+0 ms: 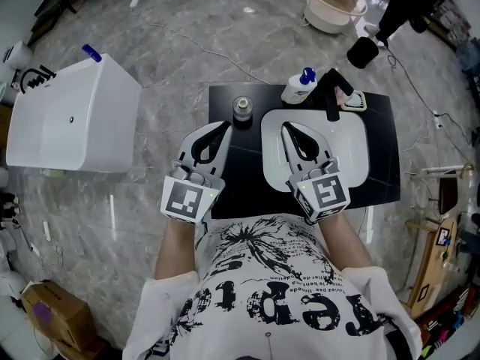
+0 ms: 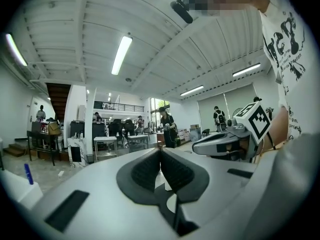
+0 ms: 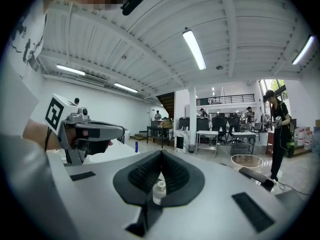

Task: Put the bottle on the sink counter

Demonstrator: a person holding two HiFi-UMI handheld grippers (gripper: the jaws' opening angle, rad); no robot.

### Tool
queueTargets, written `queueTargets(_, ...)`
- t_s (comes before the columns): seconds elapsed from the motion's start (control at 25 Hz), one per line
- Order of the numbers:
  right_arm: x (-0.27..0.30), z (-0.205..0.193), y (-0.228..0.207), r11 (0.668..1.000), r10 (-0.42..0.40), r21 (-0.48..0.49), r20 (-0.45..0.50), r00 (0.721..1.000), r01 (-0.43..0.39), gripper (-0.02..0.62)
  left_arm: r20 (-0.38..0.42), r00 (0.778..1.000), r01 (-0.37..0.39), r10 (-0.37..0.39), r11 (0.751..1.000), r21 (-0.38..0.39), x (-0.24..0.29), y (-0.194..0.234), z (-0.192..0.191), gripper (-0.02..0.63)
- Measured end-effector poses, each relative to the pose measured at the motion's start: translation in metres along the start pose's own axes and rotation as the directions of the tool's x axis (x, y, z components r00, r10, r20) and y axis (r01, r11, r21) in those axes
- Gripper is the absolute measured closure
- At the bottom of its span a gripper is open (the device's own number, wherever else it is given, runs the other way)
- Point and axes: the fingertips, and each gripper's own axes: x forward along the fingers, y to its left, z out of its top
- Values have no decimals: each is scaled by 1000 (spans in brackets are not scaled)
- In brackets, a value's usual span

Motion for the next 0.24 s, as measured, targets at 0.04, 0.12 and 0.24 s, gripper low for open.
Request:
queueTargets(0.04, 0, -1, -2, 1000, -3, 3, -1, 1000, 3, 583, -1, 1000, -1, 1, 1000, -2, 1, 1, -1, 592)
queueTargets(0.12, 2, -3, -4, 1000, -8, 9, -2, 1000, 8, 583, -4, 1000, 0, 0, 1000, -4, 4, 2, -2, 592)
queueTargets(0.24, 5, -4, -8, 1000, -14, 14, -4, 1000, 14, 583, -5, 1000, 3, -3, 1000, -3, 8, 2, -4, 592)
